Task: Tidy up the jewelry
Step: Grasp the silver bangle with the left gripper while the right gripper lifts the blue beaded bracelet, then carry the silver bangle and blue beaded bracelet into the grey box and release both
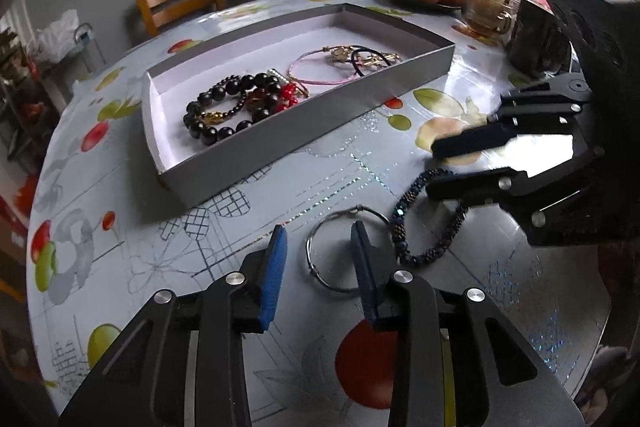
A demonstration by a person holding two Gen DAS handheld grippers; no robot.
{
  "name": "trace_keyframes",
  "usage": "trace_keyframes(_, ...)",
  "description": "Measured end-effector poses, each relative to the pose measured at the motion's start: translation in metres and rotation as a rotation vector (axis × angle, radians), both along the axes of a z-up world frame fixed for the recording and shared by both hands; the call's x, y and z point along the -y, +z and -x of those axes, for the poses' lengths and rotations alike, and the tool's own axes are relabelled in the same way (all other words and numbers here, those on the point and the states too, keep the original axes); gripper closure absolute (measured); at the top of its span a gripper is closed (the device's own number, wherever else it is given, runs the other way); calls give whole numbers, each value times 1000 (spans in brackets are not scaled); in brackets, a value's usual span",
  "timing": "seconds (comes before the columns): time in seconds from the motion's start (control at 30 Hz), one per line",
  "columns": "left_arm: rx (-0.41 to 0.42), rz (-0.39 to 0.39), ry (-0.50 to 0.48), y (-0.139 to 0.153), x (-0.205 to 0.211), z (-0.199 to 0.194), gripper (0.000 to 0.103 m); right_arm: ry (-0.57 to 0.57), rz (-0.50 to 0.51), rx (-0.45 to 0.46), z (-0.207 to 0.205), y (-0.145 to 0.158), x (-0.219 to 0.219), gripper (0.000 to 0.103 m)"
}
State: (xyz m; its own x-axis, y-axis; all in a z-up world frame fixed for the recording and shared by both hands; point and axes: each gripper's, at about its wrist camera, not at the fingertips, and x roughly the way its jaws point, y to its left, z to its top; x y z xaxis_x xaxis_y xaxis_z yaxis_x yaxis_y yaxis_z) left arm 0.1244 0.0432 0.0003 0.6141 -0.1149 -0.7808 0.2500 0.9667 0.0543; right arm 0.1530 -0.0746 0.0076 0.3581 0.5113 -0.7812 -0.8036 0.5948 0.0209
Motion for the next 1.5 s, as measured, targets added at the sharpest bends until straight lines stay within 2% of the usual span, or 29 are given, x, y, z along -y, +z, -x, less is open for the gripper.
trace_keyframes(0.03,3,-2,3,0,0,0,78,1,-1,-1,0,0,-1,96)
trace_keyframes(0.07,5,-8,6,0,1,-1,89,4,1,5,1,0,-1,96)
trace_keyframes(0.17,7,-4,10,0,0,-1,100,-1,-2,7,1,0,0,96)
trace_keyframes(0.5,89,82,33,35,-9,6,100,-33,-68,65,-2,35,9,96)
trace_keyframes(0.77,133,76,37,56,-8,3,100,-57,-103,106,-12,59,12,96)
trace_keyframes(1.13,150,63,69,69,-17,-24,100,-76,-143,150,-28,87,8,96)
trace_keyframes(1.5,154,92,176,64,-42,-68,100,-84,-193,143,-54,104,-15,96)
